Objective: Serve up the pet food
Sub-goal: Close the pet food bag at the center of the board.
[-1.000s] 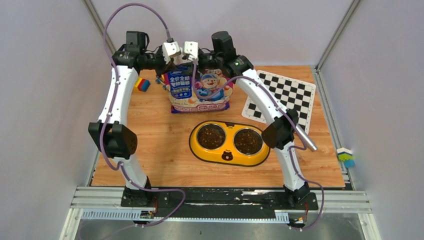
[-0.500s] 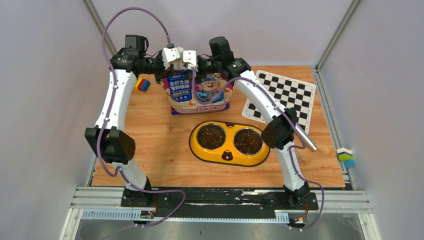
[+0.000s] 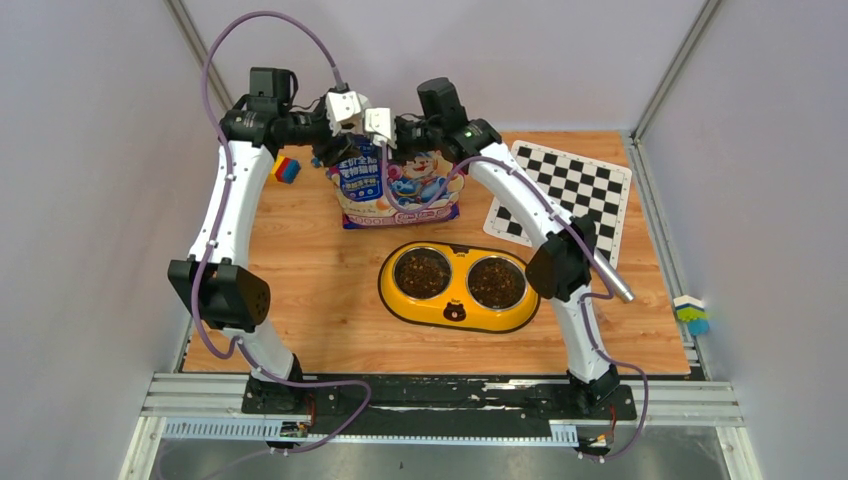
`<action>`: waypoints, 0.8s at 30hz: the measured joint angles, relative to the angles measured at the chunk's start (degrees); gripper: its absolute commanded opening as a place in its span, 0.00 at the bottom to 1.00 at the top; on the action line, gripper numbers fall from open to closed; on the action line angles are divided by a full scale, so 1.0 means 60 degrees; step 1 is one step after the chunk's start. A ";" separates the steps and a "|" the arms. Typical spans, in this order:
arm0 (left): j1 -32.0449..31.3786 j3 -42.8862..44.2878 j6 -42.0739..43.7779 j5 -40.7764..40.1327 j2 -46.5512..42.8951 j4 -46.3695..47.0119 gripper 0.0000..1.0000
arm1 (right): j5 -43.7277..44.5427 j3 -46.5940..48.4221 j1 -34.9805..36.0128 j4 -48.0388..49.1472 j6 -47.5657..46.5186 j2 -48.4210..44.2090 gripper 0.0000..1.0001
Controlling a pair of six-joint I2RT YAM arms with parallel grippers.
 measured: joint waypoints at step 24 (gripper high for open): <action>-0.0011 0.0474 0.0262 -0.0197 0.1169 0.0375 0.37 | 0.0521 -0.0386 -0.0299 0.0634 -0.0189 -0.0208 0.00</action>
